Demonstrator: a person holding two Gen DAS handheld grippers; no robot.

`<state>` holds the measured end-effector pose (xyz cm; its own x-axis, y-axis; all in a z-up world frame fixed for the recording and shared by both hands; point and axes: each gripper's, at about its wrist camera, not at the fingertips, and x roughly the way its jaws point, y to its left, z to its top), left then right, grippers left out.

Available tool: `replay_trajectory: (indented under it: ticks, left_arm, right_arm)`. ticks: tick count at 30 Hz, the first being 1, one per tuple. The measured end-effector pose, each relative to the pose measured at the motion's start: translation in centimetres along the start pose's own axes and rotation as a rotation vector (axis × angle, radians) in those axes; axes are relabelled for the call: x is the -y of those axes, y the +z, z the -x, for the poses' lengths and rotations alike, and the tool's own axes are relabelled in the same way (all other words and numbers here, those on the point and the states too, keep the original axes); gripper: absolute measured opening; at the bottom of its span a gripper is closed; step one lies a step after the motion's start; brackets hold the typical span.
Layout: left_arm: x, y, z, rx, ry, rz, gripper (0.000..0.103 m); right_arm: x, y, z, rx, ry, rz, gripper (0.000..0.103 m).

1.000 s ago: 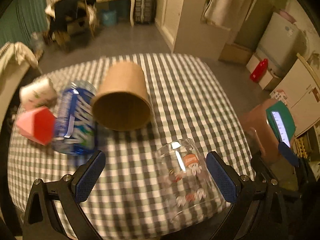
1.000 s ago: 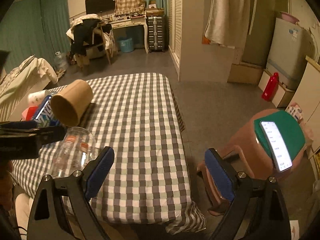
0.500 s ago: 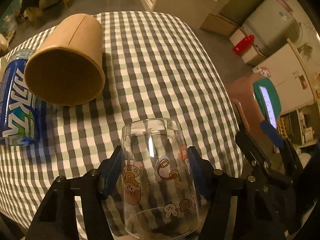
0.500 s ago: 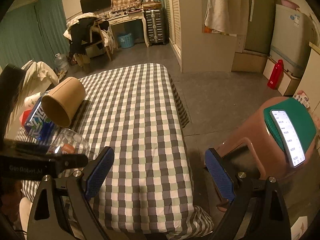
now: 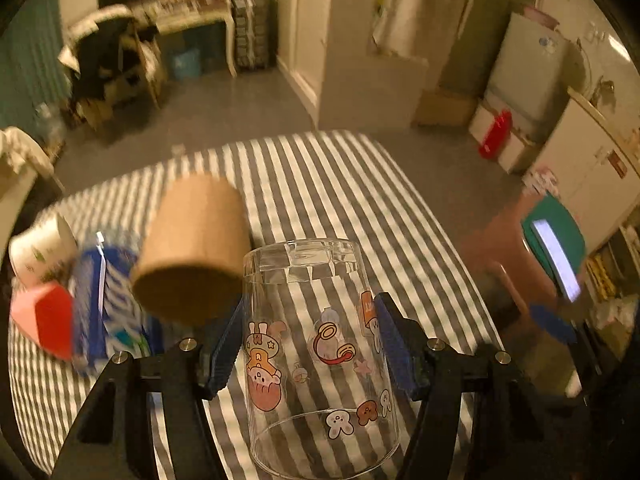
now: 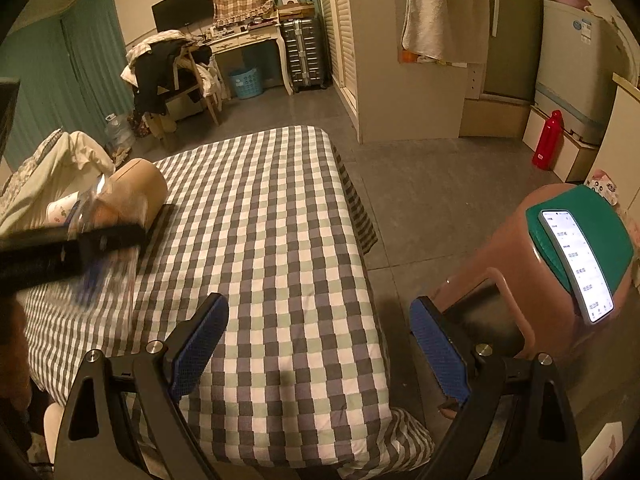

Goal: Flip cup upside down
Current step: 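Rotate the held clear cup with the left gripper to turn it over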

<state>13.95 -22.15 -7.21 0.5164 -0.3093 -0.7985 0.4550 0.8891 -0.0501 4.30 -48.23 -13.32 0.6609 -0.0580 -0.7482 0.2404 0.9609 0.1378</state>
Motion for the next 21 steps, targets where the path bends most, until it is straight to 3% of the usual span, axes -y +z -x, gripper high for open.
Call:
replay_trajectory:
  ticks: [4, 6, 17, 19, 21]
  left_arm:
    - [0.1, -0.5, -0.9, 0.13, 0.027, -0.025, 0.065]
    - [0.3, -1.3, -1.6, 0.149, 0.03, -0.041, 0.065]
    - [-1.2, -5.1, -1.4, 0.063, 0.028, -0.041, 0.065]
    - [-1.2, -5.0, -1.4, 0.029, 0.02, -0.049, 0.065]
    - [-0.8, -4.6, -1.9, -0.055, -0.004, -0.083, 0.067]
  right_arm:
    - [-0.3, -0.1, -0.2, -0.006, -0.003, 0.005, 0.092]
    - [-0.3, -0.2, -0.2, -0.006, -0.006, 0.009, 0.092]
    - [-1.0, 0.1, -0.3, -0.007, -0.012, 0.011, 0.092]
    - [-1.2, 0.1, -0.3, -0.008, -0.012, 0.014, 0.092]
    - [-1.5, 0.1, -0.1, -0.006, -0.01, 0.019, 0.092]
